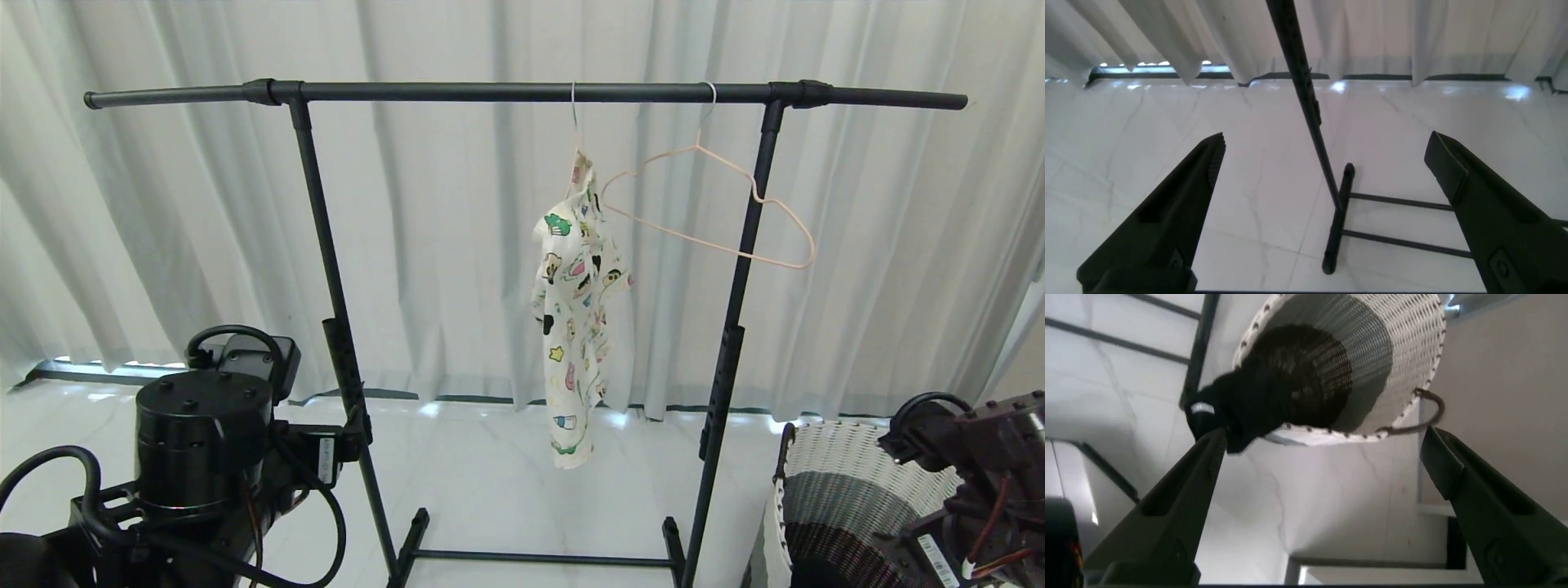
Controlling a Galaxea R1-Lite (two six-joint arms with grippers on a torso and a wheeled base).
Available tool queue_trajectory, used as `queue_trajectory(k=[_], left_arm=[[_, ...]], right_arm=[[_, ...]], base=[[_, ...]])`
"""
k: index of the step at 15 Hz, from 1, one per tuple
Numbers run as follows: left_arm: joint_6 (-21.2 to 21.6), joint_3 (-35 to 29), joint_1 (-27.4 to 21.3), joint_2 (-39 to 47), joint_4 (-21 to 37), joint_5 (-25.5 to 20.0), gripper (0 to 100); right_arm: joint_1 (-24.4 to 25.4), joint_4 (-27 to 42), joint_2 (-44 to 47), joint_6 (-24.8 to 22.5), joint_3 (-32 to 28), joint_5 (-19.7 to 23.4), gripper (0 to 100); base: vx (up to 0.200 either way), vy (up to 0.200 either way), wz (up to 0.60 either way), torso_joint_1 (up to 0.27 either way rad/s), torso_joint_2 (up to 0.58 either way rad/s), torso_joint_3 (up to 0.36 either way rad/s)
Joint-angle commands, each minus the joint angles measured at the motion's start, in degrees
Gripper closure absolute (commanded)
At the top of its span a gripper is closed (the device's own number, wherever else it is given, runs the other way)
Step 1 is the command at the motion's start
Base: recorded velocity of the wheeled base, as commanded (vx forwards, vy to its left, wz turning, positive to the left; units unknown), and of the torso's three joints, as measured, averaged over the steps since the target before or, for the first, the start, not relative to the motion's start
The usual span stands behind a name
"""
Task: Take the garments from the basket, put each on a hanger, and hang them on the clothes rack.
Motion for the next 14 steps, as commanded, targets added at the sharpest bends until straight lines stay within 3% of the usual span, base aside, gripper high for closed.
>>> queue_trajectory(k=[1, 4, 5, 8, 12, 14], left_arm=[[-0.01, 0.28, 0.19, 0.06, -0.18, 0.02, 0], [-0.01, 0.37, 0.27, 0.06, -0.27, 0.02, 0], [-0.01, 0.37, 0.27, -0.03, -0.36, 0.37, 0], [-0.10, 0.37, 0.19, -0.03, -0.36, 2.92, 0], [-0.28, 1.34, -0.16, -0.99, -0.36, 4.15, 0], [-0.28, 1.95, -0.69, -1.70, -0.44, 4.33, 0]], right_arm=[[-0.55, -8.54, 9.57, -0.35, 3.93, 0.95, 0], [-4.24, -16.01, 16.51, -11.33, 5.51, 1.31, 0], [-5.65, -19.08, 19.41, -15.11, 5.51, 3.15, 0], [-5.56, -26.82, 28.12, -16.69, 7.36, 4.73, 0], [-7.67, -30.16, 31.90, -26.89, 9.91, 4.91, 0], [-7.93, -34.73, 34.62, -27.86, 9.47, 7.63, 0]], base=[[0.000, 0.000, 0.00, 0.000, 0.00, 0.000], [0.000, 0.000, 0.00, 0.000, 0.00, 0.000], [0.000, 0.000, 0.00, 0.000, 0.00, 0.000], [0.000, 0.000, 0.00, 0.000, 0.00, 0.000], [0.000, 0.000, 0.00, 0.000, 0.00, 0.000], [0.000, 0.000, 0.00, 0.000, 0.00, 0.000]])
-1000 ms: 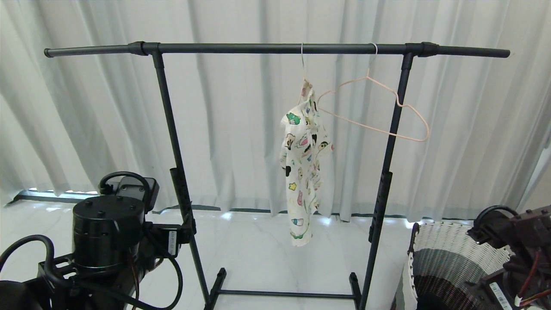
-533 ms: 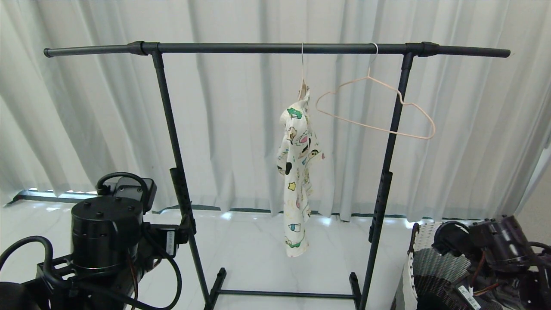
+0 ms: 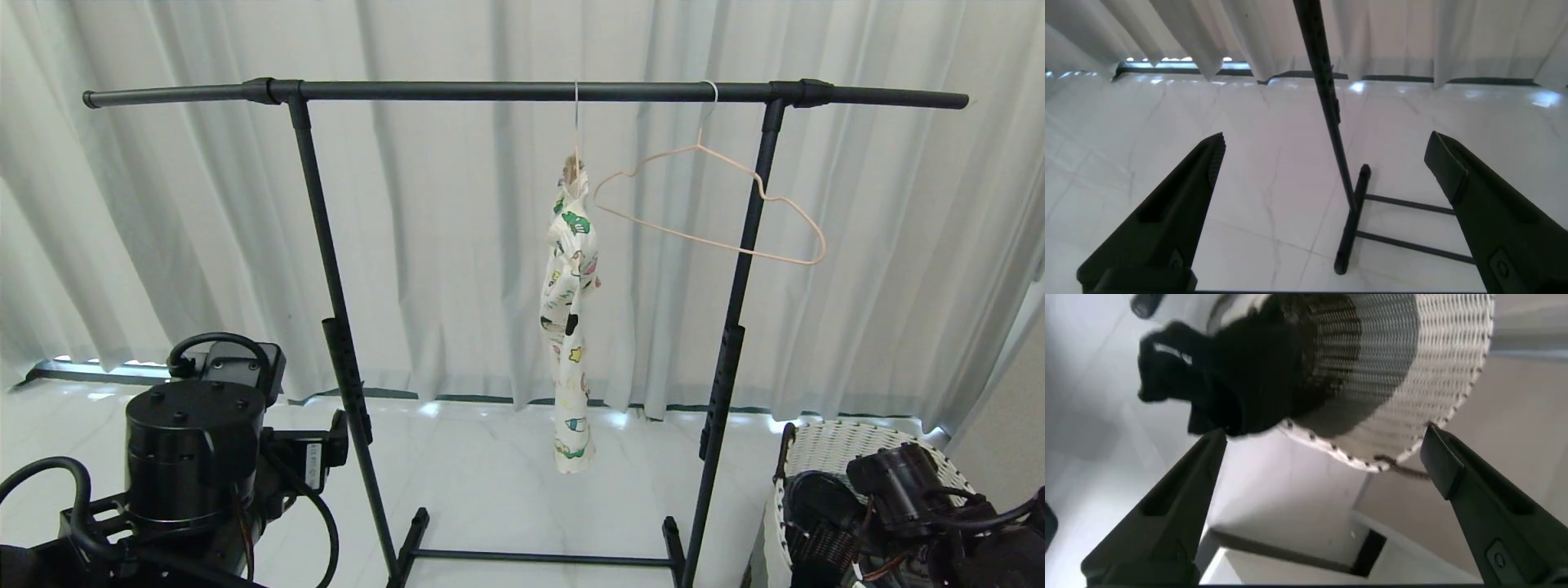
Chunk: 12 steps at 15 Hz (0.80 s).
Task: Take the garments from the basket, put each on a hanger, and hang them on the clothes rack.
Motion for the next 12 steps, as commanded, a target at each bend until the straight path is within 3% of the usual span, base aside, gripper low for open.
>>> queue_trajectory(k=[1, 4, 9, 12], left_arm=[[0.07, 0.32, -0.37, -1.24, -0.05, 0.49, 0], [-0.02, 1.37, -0.63, -2.03, -0.05, 1.72, 0], [0.07, 2.95, -0.98, -2.91, -0.05, 1.72, 0], [0.07, 2.95, -0.98, -2.91, -0.05, 1.72, 0]], right_arm=[[-0.27, -3.71, 4.57, -0.30, -0.06, 2.16, 0], [0.61, -8.28, 6.24, -0.30, 2.31, 1.90, 0], [0.52, -28.24, 11.52, -0.03, 7.67, 1.81, 0], [0.52, -37.64, 16.44, -0.12, 9.43, 0.93, 0]], base=[[0.000, 0.000, 0.00, 0.000, 0.00, 0.000], [0.000, 0.000, 0.00, 0.000, 0.00, 0.000], [0.000, 0.000, 0.00, 0.000, 0.00, 0.000], [0.000, 0.000, 0.00, -0.098, 0.30, 0.207]])
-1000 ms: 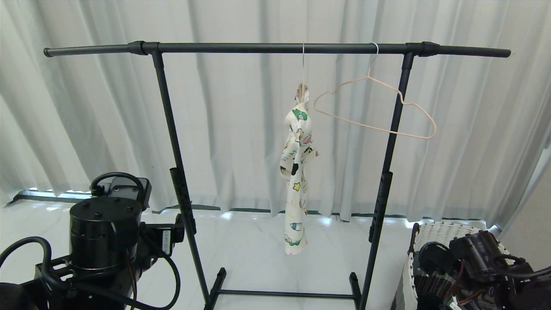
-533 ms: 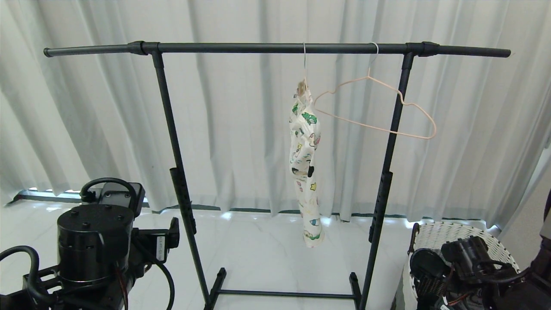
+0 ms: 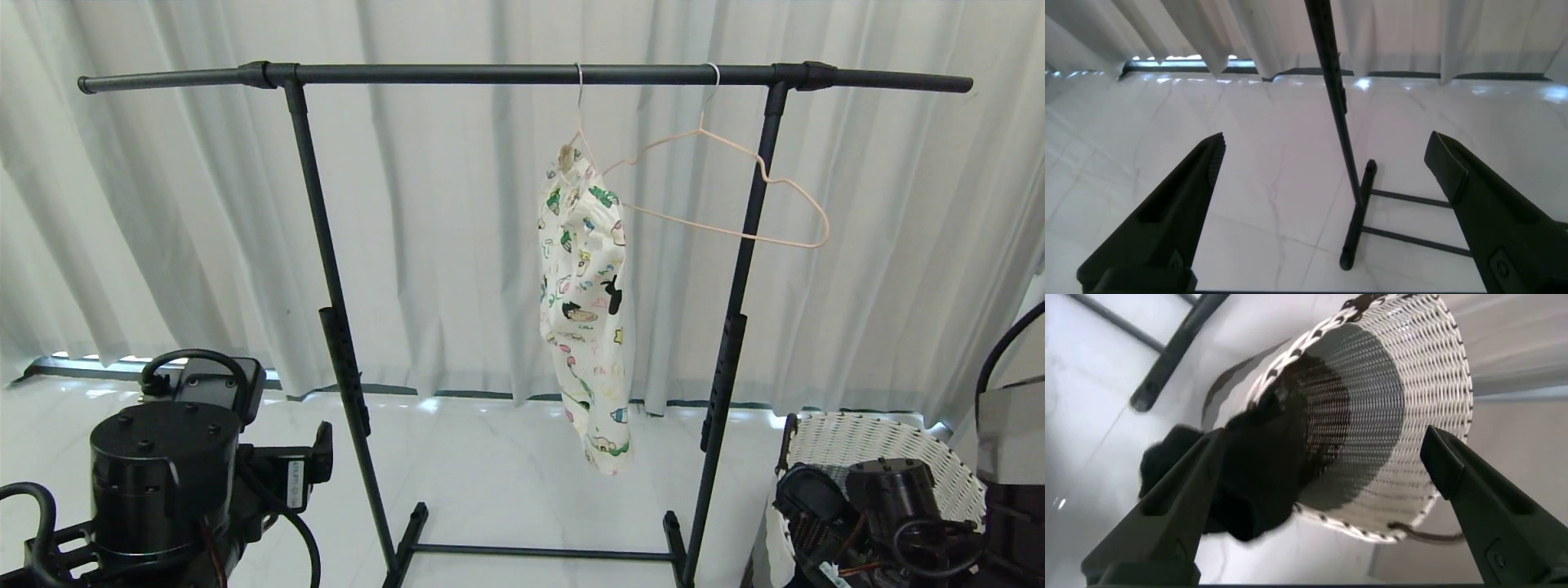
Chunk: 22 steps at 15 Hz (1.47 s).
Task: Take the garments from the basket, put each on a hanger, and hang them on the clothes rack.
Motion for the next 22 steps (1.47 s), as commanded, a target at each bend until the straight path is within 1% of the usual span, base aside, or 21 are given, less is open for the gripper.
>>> queue_trajectory(k=[1, 2, 4, 5, 7, 9, 10, 11, 12, 14, 15, 16, 17, 18, 19, 20, 21, 22], left_arm=[[-0.02, 0.00, 0.03, -0.07, -0.03, 0.00, 0], [-0.02, 0.00, 0.03, -0.07, -0.03, 0.00, 0], [-0.02, 0.00, 0.03, -0.07, -0.03, 0.00, 0], [-0.02, 0.00, 0.03, -0.07, -0.03, 0.00, 0], [-0.02, 0.00, 0.03, -0.07, -0.03, 0.00, 0], [-0.02, 0.09, 0.03, -0.07, -0.03, 0.00, 0], [-0.02, 0.09, -0.06, -0.07, -0.03, 0.00, 0], [-0.02, 0.09, -0.06, 0.11, 0.06, 0.00, 0], [-0.02, 0.09, -0.06, 0.20, -0.03, 0.00, 0], [-0.02, 0.09, -0.06, 0.29, -0.03, 0.00, 0], [-0.02, 0.18, -0.15, 0.37, -0.03, 0.00, 0], [-0.02, 0.36, -0.15, 0.37, -0.03, 0.00, 0], [-0.02, 0.44, -0.24, 0.37, -0.03, 0.00, 0], [-0.02, 0.53, -0.15, 0.37, -0.03, 0.00, 0], [-0.02, 0.53, -0.15, 0.37, 0.06, 0.00, 0], [-0.02, 0.53, -0.15, 0.37, -0.03, 0.00, 0], [-0.02, 0.53, -0.24, 0.37, 0.06, 0.00, 0], [-0.02, 0.53, -0.15, 0.37, -0.03, 0.00, 0]], right_arm=[[-0.01, -4.43, 5.00, -0.02, 0.81, -2.04, 0], [-0.01, -5.66, 5.00, -0.02, 0.99, -3.71, 0], [-0.01, -6.01, 3.60, -0.38, 2.66, -3.88, 0], [-0.01, -6.01, 1.93, -0.90, 5.38, -2.92, 0], [-0.63, -6.01, 1.57, -0.99, 6.35, -0.19, 0], [-2.30, -6.01, -0.27, -1.17, 3.62, 2.18, 0], [-2.91, -5.92, -1.68, -2.49, 3.54, 3.32, 0], [-3.35, -5.48, -3.87, -4.95, 4.50, 4.03, 0], [-3.44, -5.13, -5.11, -5.91, 5.56, 4.55, 0], [-3.35, -3.64, -7.30, -6.09, 5.56, 4.73, 0], [-2.91, -1.35, -9.32, -6.18, 4.59, 4.73, 0], [-1.51, 3.31, -12.66, -6.27, 2.48, 4.73, 0], [-0.89, 12.97, -17.94, -6.27, -0.95, 4.73, 0], [-0.98, 26.42, -23.74, -6.18, -5.60, 4.82, 0], [-1.24, 42.51, -28.75, -5.56, -11.76, 5.26, 0], [-1.68, 57.97, -31.03, -3.72, -18.61, 6.93, 0], [-1.77, 65.62, -30.95, -1.78, -22.48, 8.95, 0], [-1.86, 66.59, -30.59, -1.52, -23.18, 9.12, 0]], base=[[0.000, 0.000, 0.00, -0.124, 0.40, 0.281], [0.000, 0.000, 0.00, -0.080, 0.27, 0.183], [0.000, 0.000, 0.00, -0.039, 0.12, 0.097], [0.000, 0.000, 0.00, -0.012, 0.05, 0.032], [0.000, 0.000, 0.00, 0.000, 0.00, 0.000], [0.000, 0.000, 0.00, 0.000, 0.00, 0.000], [0.000, 0.000, 0.00, 0.000, 0.00, 0.000], [0.000, 0.000, 0.00, 0.000, 0.00, 0.000], [0.000, 0.000, 0.00, 0.000, 0.00, 0.000], [0.000, 0.000, 0.00, 0.000, 0.00, 0.000], [0.000, 0.000, 0.00, 0.000, 0.00, 0.000], [0.000, 0.000, 0.00, 0.000, 0.00, 0.000], [0.000, 0.000, 0.00, 0.000, 0.00, 0.000], [0.000, 0.000, 0.00, 0.000, 0.00, 0.000], [0.000, 0.000, 0.00, 0.000, 0.00, 0.000], [0.000, 0.000, 0.00, 0.000, 0.00, 0.000], [0.000, 0.000, 0.00, 0.000, 0.00, 0.000], [0.000, 0.000, 0.00, 0.000, 0.00, 0.000]])
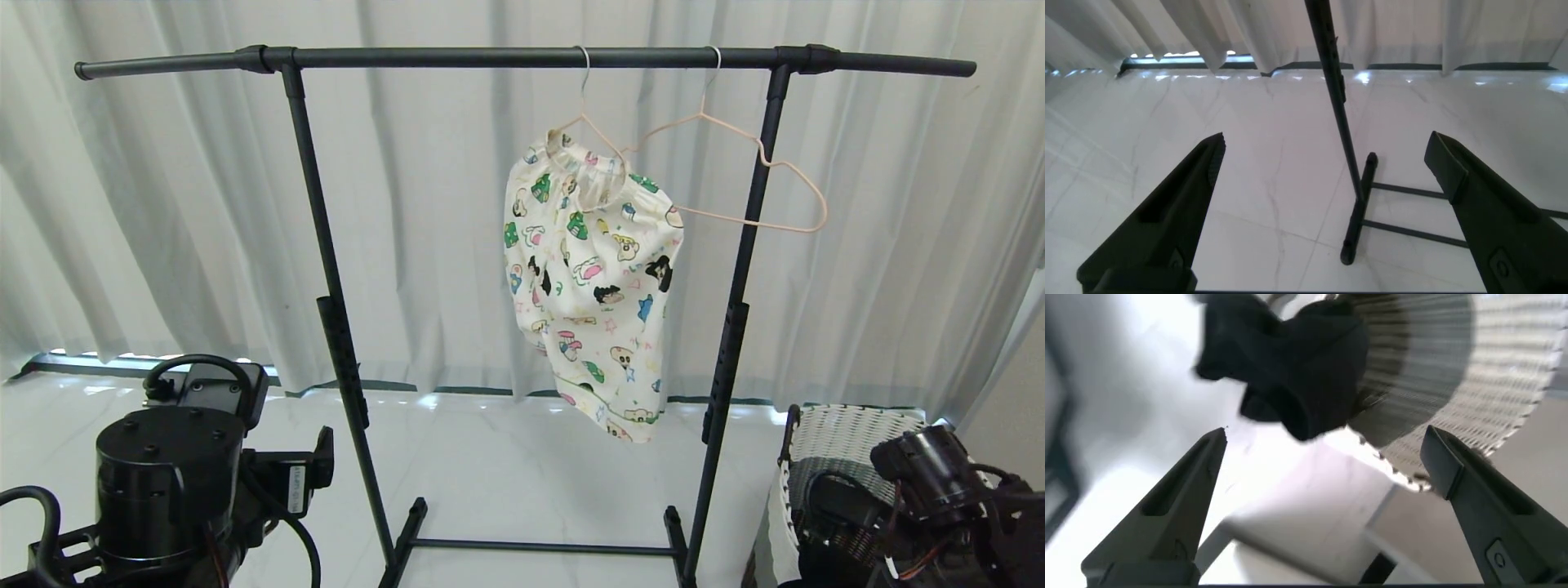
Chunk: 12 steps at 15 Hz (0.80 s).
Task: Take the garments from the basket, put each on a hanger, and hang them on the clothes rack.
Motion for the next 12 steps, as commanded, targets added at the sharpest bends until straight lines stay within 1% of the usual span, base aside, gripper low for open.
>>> queue_trajectory(k=[1, 3, 4, 6, 7, 9, 12], left_arm=[[-0.02, 0.01, 0.05, -0.01, -0.03, 0.02, 0], [-0.02, 0.01, 0.05, -0.36, -0.03, 0.02, 0], [-0.02, 0.01, 0.05, -0.36, -0.03, 0.02, 0], [0.07, 0.01, 0.05, -0.36, 0.06, 0.02, 0], [0.07, 0.01, 0.05, -0.36, -0.03, 0.02, 0], [0.07, -0.08, 0.05, -0.27, -0.03, 0.02, 0], [0.07, 0.01, -0.04, -0.27, -0.03, 0.02, 0]], right_arm=[[-1.50, 4.73, -3.22, 1.65, -6.50, 1.52, 0], [-3.17, 1.04, 0.74, 1.47, -3.86, 1.35, 0], [-3.96, -0.72, 2.23, 0.94, -2.46, 0.38, 0], [-4.14, -1.86, 3.11, 0.85, 0.44, -1.82, 0], [-4.14, -1.95, 3.20, 0.85, 1.59, -1.90, 0], [-5.02, -2.65, 4.08, 0.85, 1.59, -1.99, 0], [-6.69, -5.64, 6.62, 0.77, 1.59, -1.99, 0]], base=[[0.000, 0.000, 0.00, 0.000, 0.00, 0.000], [0.000, 0.000, 0.00, 0.000, 0.00, 0.000], [0.000, 0.000, 0.00, 0.000, 0.00, 0.000], [0.000, 0.000, 0.00, 0.000, 0.00, 0.000], [0.000, 0.000, 0.00, 0.000, 0.00, 0.000], [0.000, 0.000, 0.00, 0.000, 0.00, 0.000], [0.000, 0.000, 0.00, 0.000, 0.00, 0.000]])
